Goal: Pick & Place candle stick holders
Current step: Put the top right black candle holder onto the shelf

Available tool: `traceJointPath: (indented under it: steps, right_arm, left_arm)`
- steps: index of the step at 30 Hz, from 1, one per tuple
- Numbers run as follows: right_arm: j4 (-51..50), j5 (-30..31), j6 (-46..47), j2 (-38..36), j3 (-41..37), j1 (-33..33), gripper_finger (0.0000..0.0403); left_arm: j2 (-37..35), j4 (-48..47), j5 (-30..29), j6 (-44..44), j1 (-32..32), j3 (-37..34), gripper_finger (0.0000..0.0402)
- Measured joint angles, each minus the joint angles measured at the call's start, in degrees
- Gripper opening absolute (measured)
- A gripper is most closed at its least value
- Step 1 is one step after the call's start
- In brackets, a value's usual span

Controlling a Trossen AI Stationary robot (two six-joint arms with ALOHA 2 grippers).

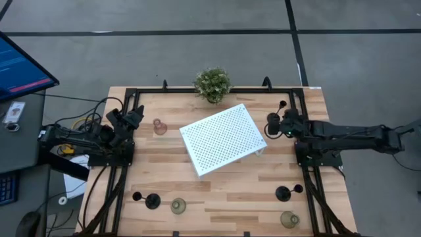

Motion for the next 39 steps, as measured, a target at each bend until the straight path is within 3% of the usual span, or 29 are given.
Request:
traceJointPath:
  steps: [6, 11, 14, 18, 24, 26, 39]
  right_arm:
    - [6.9, 1.1, -8.2, 2.1, -1.4, -5.5, 0.0304]
    - [14.0, -2.9, -16.8, 3.1, -1.4, -11.1, 0.0302]
    - [14.3, -4.9, -17.5, 3.7, -1.4, -14.2, 0.0290]
    - [14.7, -6.8, -19.0, 4.4, -1.4, -17.1, 0.0234]
    - [17.4, -12.0, -24.0, 4.5, -1.4, -19.1, 0.0055]
    - [17.3, -12.4, -24.2, 4.5, -1.3, -19.6, 0.0018]
    - [17.5, -13.3, -23.3, 4.4, 0.6, -20.1, 0.0009]
  left_arm:
    - [0.0, 0.0, -2.1, 1.0, 0.0, 0.0, 0.0011]
    - [0.0, 0.0, -2.3, 3.4, 0.0, 0.0, 0.0010]
    - [0.0, 0.0, -2.3, 3.4, 0.0, 0.0, 0.0010]
    - [0.0, 0.0, -2.3, 3.5, 0.0, 0.0, 0.0010]
    - [0.0, 0.0, -2.3, 3.5, 0.0, 0.0, 0.0010]
    - [0.0, 0.0, -2.3, 3.5, 0.0, 0.0, 0.0010]
    - [0.0, 0.0, -2.3, 3.5, 0.0, 0.0, 0.0010]
